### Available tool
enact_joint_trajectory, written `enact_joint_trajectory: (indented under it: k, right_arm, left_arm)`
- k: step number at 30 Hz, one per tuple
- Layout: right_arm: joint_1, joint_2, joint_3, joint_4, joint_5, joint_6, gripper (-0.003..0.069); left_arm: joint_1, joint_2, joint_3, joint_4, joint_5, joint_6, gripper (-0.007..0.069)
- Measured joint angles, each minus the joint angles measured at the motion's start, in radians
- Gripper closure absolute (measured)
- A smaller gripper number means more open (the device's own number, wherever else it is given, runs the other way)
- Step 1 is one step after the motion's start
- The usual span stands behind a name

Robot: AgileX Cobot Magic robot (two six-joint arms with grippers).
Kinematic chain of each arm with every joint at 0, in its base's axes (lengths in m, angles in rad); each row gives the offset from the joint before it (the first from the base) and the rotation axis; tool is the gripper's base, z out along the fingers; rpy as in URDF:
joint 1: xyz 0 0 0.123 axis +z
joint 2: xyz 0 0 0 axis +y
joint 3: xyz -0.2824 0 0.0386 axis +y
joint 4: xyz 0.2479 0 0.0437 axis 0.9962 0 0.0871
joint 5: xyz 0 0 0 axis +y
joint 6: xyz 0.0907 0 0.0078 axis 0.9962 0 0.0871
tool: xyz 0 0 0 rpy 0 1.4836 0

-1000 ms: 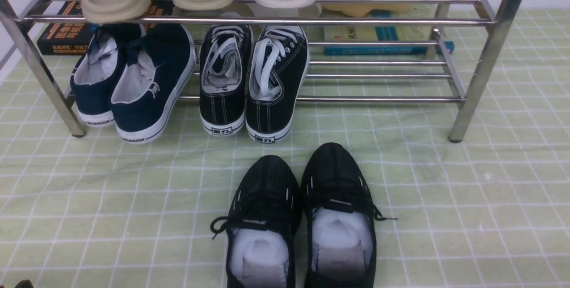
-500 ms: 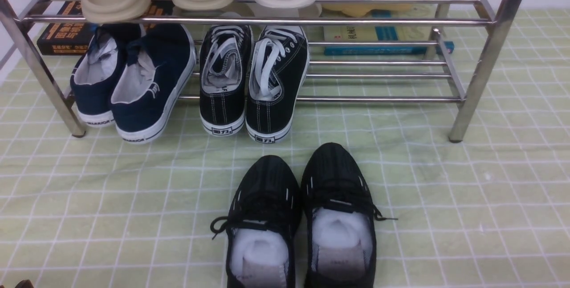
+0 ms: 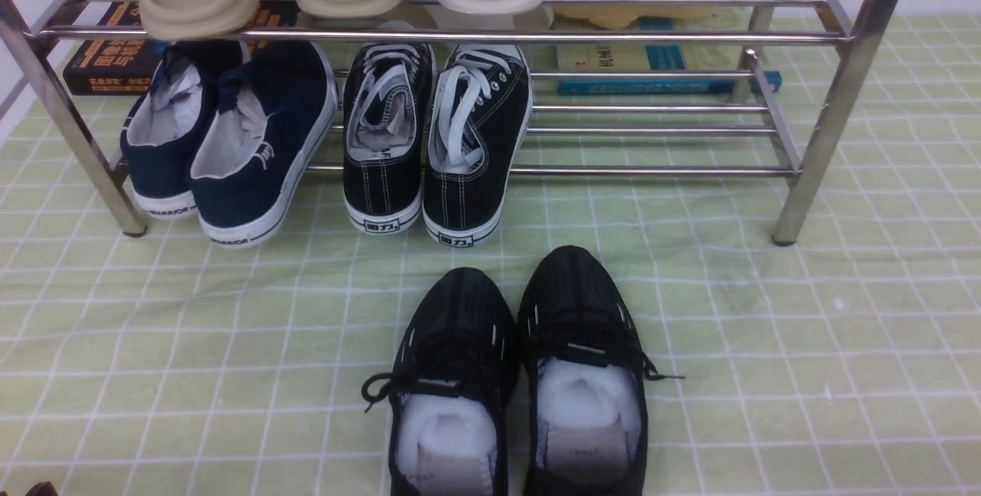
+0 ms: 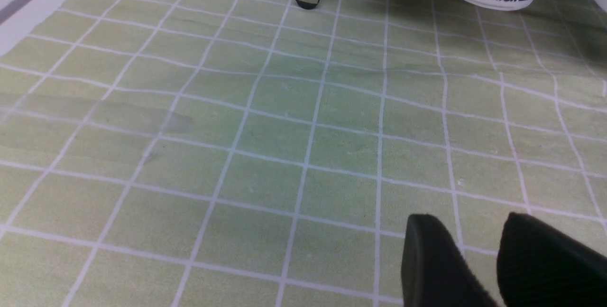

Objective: Take the shoes off the shelf with your hand from the green coffee tablecloth.

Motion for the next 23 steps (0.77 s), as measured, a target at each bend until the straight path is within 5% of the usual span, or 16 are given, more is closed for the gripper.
enact_joint_trajectory:
  k: [23]
  right_arm:
    - [0.000,0.000,0.000,0.000,0.000,0.000,0.0553]
  left_arm:
    - [0.001,0.000,0.000,0.000,0.000,0.000,0.0382]
